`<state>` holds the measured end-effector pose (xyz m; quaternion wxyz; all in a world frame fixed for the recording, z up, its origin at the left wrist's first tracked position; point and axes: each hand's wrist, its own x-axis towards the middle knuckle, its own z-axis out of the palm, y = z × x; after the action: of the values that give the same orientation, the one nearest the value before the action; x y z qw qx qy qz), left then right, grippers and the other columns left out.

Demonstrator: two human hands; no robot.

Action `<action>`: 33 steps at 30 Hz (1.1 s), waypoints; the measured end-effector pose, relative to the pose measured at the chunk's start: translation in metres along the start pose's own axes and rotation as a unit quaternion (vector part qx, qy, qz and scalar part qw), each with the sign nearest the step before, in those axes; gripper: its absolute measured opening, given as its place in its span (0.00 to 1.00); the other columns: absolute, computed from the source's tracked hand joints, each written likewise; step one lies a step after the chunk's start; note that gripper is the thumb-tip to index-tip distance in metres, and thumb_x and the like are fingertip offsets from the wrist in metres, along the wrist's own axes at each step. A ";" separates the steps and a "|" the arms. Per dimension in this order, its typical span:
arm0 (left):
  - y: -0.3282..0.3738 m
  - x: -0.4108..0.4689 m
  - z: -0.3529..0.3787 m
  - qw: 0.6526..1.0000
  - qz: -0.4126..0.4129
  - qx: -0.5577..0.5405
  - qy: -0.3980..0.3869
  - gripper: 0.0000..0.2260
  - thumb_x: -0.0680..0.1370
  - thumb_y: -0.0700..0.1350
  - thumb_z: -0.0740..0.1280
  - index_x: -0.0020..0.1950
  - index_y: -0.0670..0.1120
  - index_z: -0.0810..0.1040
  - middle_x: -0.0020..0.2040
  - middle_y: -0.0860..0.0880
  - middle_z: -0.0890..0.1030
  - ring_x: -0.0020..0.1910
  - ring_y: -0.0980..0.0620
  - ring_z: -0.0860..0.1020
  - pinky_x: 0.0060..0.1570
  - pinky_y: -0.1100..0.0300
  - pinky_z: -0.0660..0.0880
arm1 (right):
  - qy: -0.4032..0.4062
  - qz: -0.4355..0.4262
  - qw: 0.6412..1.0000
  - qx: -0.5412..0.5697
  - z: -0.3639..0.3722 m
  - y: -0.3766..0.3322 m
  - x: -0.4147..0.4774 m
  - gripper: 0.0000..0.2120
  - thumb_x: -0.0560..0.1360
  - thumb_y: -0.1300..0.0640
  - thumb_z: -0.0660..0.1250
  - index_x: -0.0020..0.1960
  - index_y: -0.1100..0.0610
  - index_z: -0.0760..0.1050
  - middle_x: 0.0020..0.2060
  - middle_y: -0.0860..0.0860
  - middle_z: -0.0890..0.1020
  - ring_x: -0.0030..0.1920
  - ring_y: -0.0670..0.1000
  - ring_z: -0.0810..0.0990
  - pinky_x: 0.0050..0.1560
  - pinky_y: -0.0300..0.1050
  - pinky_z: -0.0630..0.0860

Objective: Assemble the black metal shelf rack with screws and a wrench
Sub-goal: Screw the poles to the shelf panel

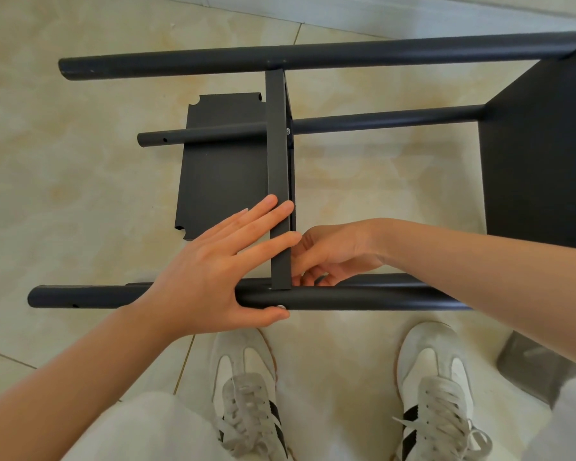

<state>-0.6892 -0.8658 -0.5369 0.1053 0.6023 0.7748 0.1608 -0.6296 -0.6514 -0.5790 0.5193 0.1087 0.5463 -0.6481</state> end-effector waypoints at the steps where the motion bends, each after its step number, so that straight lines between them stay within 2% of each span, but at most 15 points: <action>1: 0.000 0.000 0.000 1.000 0.000 -0.001 0.000 0.36 0.74 0.66 0.67 0.77 0.47 0.68 0.81 0.47 0.60 0.81 0.50 0.54 0.79 0.58 0.54 | 0.004 -0.005 1.000 0.004 0.001 0.000 0.001 0.05 0.78 0.58 0.68 0.49 0.58 0.81 0.41 0.52 0.82 0.42 0.50 0.78 0.49 0.44 0.76; 4: 0.000 0.000 -0.001 1.000 0.000 -0.001 0.001 0.36 0.74 0.65 0.67 0.76 0.47 0.68 0.80 0.47 0.61 0.81 0.49 0.55 0.78 0.57 0.55 | 0.006 -0.010 1.000 0.016 -0.001 0.000 0.001 0.06 0.78 0.60 0.68 0.52 0.61 0.80 0.42 0.53 0.81 0.44 0.51 0.77 0.53 0.48 0.73; 9: 0.001 0.000 -0.001 1.000 -0.001 -0.002 0.004 0.35 0.74 0.65 0.67 0.76 0.47 0.70 0.80 0.47 0.61 0.81 0.49 0.55 0.77 0.52 0.59 | -0.001 -0.002 1.000 0.016 -0.004 -0.001 0.000 0.05 0.78 0.58 0.68 0.47 0.57 0.83 0.40 0.52 0.83 0.41 0.49 0.78 0.49 0.44 0.74; 12: 0.001 0.000 -0.001 1.000 -0.001 0.000 0.002 0.36 0.74 0.66 0.67 0.76 0.47 0.69 0.80 0.47 0.61 0.81 0.49 0.55 0.77 0.54 0.58 | 0.003 0.003 1.000 0.004 -0.001 -0.001 0.002 0.06 0.78 0.56 0.69 0.50 0.57 0.83 0.41 0.52 0.82 0.40 0.49 0.79 0.48 0.44 0.75; 16: 0.001 0.000 0.000 1.000 -0.004 -0.001 0.000 0.36 0.74 0.65 0.67 0.76 0.48 0.69 0.80 0.48 0.61 0.81 0.50 0.55 0.78 0.54 0.57 | 0.001 0.003 1.000 0.016 -0.002 -0.002 0.001 0.08 0.78 0.58 0.68 0.54 0.60 0.81 0.45 0.53 0.82 0.44 0.50 0.77 0.52 0.45 0.74; 18: 0.000 0.000 0.000 1.000 -0.004 0.000 -0.001 0.36 0.74 0.65 0.67 0.76 0.48 0.69 0.80 0.47 0.61 0.81 0.50 0.55 0.78 0.56 0.56 | -0.005 0.008 1.000 0.015 -0.005 -0.004 -0.002 0.06 0.78 0.59 0.68 0.53 0.59 0.81 0.44 0.53 0.83 0.44 0.50 0.77 0.53 0.46 0.73; 22: 0.000 0.000 0.000 1.000 0.000 0.003 0.000 0.36 0.75 0.66 0.66 0.76 0.47 0.69 0.80 0.47 0.61 0.81 0.49 0.54 0.78 0.57 0.54 | 0.000 0.015 1.000 0.007 -0.007 -0.006 -0.004 0.05 0.78 0.59 0.68 0.50 0.58 0.82 0.40 0.52 0.83 0.42 0.49 0.79 0.49 0.43 0.76; 24: 0.000 0.000 0.000 1.000 0.001 0.002 0.000 0.36 0.75 0.66 0.67 0.76 0.47 0.69 0.80 0.47 0.61 0.81 0.49 0.54 0.78 0.57 0.54 | 0.004 0.012 1.000 0.001 -0.004 -0.005 -0.002 0.08 0.78 0.57 0.69 0.53 0.60 0.82 0.42 0.53 0.83 0.44 0.50 0.79 0.49 0.43 0.78; 27: -0.001 0.000 0.000 1.000 0.000 0.000 0.001 0.36 0.74 0.66 0.67 0.76 0.47 0.69 0.80 0.47 0.61 0.81 0.49 0.55 0.78 0.57 0.54 | 0.006 0.003 1.000 0.003 0.001 -0.004 0.001 0.13 0.79 0.57 0.68 0.59 0.64 0.79 0.47 0.56 0.82 0.49 0.53 0.79 0.55 0.48 0.78; 30: 0.000 0.000 0.000 1.000 0.000 0.000 0.001 0.36 0.74 0.66 0.67 0.76 0.48 0.69 0.80 0.47 0.61 0.81 0.49 0.55 0.78 0.57 0.55 | -0.002 -0.005 1.000 0.010 -0.001 -0.003 -0.002 0.12 0.79 0.58 0.67 0.59 0.64 0.79 0.47 0.55 0.82 0.49 0.53 0.80 0.59 0.53 0.77; 33: 0.000 0.000 0.000 1.000 -0.004 0.003 -0.003 0.36 0.74 0.66 0.66 0.76 0.48 0.69 0.80 0.48 0.60 0.81 0.50 0.54 0.78 0.57 0.55 | -0.018 -0.005 1.000 0.006 -0.004 -0.004 -0.005 0.12 0.80 0.58 0.66 0.60 0.64 0.78 0.48 0.55 0.83 0.49 0.51 0.81 0.57 0.51 0.78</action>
<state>-0.6890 -0.8655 -0.5363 0.1067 0.6003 0.7771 0.1562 -0.6322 -0.6454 -0.5748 0.5254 0.0971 0.5337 -0.6555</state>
